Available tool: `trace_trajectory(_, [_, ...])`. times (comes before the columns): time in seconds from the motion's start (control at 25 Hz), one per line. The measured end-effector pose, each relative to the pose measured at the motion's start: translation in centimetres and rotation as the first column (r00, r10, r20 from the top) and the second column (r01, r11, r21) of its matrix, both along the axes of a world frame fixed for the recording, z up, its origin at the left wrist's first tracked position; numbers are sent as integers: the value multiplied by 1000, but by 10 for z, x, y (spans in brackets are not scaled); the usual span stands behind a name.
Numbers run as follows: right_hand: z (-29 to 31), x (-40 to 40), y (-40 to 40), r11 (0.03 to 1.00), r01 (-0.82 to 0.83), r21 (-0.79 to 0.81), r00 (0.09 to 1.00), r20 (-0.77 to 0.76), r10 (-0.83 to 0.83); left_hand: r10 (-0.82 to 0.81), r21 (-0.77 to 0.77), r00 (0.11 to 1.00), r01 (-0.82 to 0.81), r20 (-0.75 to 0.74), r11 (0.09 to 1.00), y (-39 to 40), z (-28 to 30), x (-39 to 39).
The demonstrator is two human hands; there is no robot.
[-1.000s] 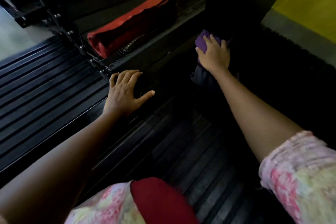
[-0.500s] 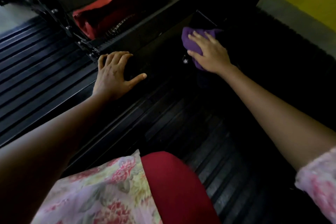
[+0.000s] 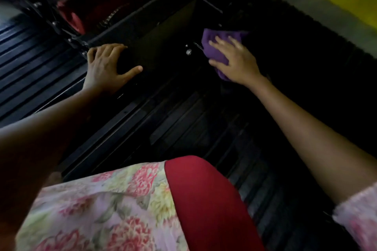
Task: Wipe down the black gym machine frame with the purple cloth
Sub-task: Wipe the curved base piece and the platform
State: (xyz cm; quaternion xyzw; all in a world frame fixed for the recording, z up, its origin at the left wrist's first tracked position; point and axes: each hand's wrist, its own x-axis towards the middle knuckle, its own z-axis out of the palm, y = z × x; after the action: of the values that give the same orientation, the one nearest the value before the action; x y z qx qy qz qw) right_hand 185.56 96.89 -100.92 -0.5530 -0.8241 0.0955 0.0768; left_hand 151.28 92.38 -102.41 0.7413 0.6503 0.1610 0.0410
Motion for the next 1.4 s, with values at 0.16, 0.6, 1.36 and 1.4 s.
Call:
trace_trajectory(0.16, [0,4,-6,998,52,18,997,62,-53,91,-29,988,-96,-128,995,0,8,14])
trace_trajectory(0.6, [-6,19,-15,993,104,49,994,17,-105,-153,-60,930,141,-335,988,41,-12,121])
trace_trajectory(1.36, [-12,159,-155,924,357,134,934,-24,-357,-268,-491,963,248,32,835,41,16,260])
trace_trajectory(1.4, [-10,169,-163,913,384,135,922,-12,-386,-283,-506,959,253,18,825,42,19,260])
